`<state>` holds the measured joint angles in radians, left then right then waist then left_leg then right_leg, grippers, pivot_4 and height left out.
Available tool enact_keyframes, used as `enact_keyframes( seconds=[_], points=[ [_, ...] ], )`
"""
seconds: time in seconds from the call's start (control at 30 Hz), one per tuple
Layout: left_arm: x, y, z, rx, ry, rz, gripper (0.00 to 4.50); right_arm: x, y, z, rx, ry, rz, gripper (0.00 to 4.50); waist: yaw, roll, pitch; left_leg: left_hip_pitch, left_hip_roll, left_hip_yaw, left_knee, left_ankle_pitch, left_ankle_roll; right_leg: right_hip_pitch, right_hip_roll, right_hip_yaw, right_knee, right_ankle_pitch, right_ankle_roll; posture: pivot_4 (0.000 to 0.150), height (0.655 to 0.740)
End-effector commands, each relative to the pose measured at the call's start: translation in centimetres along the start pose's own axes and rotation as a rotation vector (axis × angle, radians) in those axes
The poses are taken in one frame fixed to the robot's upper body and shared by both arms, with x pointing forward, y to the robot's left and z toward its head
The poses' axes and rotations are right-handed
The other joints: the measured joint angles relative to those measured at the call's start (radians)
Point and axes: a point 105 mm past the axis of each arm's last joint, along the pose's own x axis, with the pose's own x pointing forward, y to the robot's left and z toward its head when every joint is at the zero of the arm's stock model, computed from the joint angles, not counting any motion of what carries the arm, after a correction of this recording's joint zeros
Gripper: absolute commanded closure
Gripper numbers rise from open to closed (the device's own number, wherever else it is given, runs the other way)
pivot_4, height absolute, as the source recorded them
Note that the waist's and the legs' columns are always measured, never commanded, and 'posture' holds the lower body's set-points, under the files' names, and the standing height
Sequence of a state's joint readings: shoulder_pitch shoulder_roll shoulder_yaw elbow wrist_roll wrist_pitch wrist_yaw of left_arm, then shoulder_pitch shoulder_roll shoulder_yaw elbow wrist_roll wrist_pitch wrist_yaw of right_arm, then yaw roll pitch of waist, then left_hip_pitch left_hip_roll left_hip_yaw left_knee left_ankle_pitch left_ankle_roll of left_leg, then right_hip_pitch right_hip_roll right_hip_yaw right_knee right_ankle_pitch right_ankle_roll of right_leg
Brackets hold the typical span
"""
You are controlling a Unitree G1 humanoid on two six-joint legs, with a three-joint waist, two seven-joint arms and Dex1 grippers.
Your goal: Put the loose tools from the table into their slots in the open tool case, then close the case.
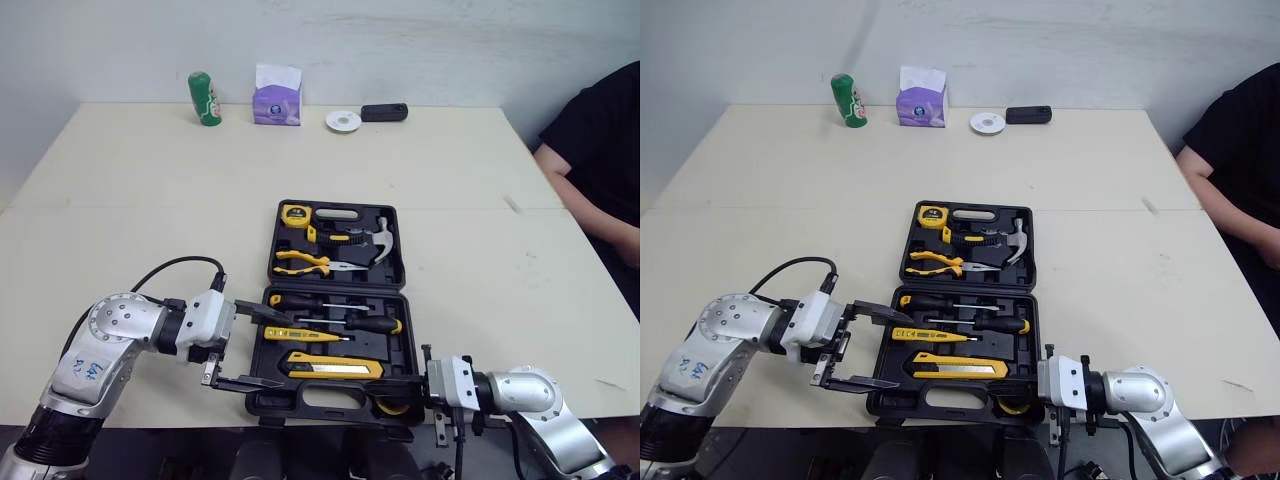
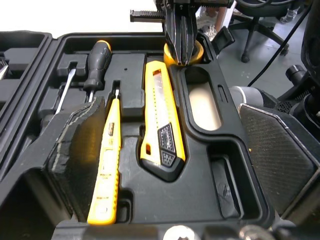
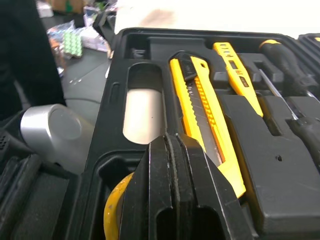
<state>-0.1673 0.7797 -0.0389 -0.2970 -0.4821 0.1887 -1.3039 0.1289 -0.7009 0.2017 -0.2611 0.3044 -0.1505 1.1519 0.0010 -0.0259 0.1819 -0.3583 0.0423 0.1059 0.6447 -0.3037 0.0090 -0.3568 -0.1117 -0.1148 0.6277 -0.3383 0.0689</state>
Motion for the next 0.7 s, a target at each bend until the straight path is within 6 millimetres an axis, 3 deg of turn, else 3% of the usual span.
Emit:
enact_keyframes(
  seconds=[0.03,0.17,0.33,0.4,0.5,0.7],
  points=[
    [0.4,0.6,0.3,0.038,-0.013,-0.008,0.00,-1.3,1.8,-4.6,0.168,0.210,0.038,4.45,0.002,0.000,-0.001,0.000,0.000,0.000,0.000,0.000,0.000,0.000,0.000,0.000,0.000,0.000,0.000,0.150,0.7400],
    [0.7,0.9,0.1,0.042,-0.020,-0.009,0.00,-1.9,1.6,-3.8,0.116,0.215,0.026,4.45,0.007,0.000,-0.001,-0.001,0.000,0.000,0.001,-0.001,0.002,0.000,0.000,0.000,-0.002,0.000,0.000,0.150,0.7400],
    [0.9,1.7,-0.6,0.042,-0.035,0.012,0.00,-1.9,0.6,2.0,0.063,-0.012,-0.059,4.45,0.025,0.003,0.002,-0.009,0.000,0.000,0.003,0.000,0.007,-0.006,0.000,0.000,-0.003,0.001,0.001,0.150,0.7400],
    [0.9,1.8,-0.8,0.042,-0.037,0.013,0.00,-2.2,1.0,3.3,0.073,-0.045,-0.049,4.45,0.027,0.007,0.004,-0.015,-0.001,0.000,0.004,0.001,0.007,-0.011,0.000,0.000,-0.001,0.001,0.002,0.150,0.7400],
    [1.0,1.9,-1.1,0.042,-0.039,0.009,0.00,-2.9,1.5,3.4,0.090,-0.021,-0.042,4.45,0.023,0.008,0.004,-0.018,-0.001,0.001,0.004,0.003,0.005,-0.014,0.000,-0.001,-0.001,0.001,0.002,0.150,0.7400],
    [1.4,2.2,-1.1,0.050,-0.053,0.007,0.00,-3.5,1.8,0.8,0.100,0.077,-0.065,4.45,0.023,0.008,0.005,-0.017,-0.002,0.001,0.004,0.003,0.008,-0.015,0.000,0.000,0.001,0.001,0.003,0.150,0.7400]
  ],
)
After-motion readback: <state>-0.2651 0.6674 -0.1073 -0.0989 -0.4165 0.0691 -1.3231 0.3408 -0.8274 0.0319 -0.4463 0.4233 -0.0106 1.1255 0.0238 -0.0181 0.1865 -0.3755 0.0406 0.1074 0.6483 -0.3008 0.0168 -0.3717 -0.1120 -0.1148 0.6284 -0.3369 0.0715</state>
